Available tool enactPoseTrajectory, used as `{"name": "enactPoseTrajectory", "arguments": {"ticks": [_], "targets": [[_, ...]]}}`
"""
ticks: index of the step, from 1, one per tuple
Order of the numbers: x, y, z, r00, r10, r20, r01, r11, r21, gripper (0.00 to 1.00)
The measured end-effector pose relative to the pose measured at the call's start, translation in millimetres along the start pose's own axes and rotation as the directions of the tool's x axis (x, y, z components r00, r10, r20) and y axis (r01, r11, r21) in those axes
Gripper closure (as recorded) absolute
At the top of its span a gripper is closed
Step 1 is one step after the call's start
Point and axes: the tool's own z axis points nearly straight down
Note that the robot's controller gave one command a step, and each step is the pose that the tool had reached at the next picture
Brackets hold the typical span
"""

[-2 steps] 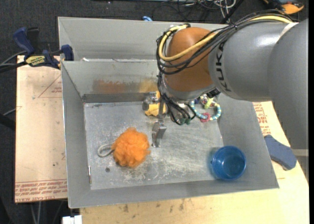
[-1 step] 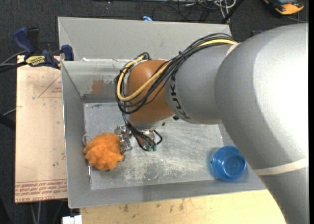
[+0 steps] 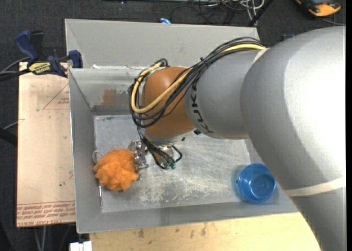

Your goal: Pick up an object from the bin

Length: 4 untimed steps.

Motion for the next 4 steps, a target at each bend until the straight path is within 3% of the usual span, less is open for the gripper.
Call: {"name": "enactPoseTrajectory", "arguments": {"ticks": [2, 3, 4], "targets": [[-3.6, 11.8, 3.1, 0.997, 0.072, 0.003, -0.072, 0.997, 0.002, 1.0], [-3.2, 15.9, 3.1, 0.999, 0.042, 0.005, -0.042, 0.999, 0.003, 1.0], [-12.5, 31.3, 3.4, 0.997, 0.078, 0.003, -0.078, 0.997, 0.004, 1.0]]}}
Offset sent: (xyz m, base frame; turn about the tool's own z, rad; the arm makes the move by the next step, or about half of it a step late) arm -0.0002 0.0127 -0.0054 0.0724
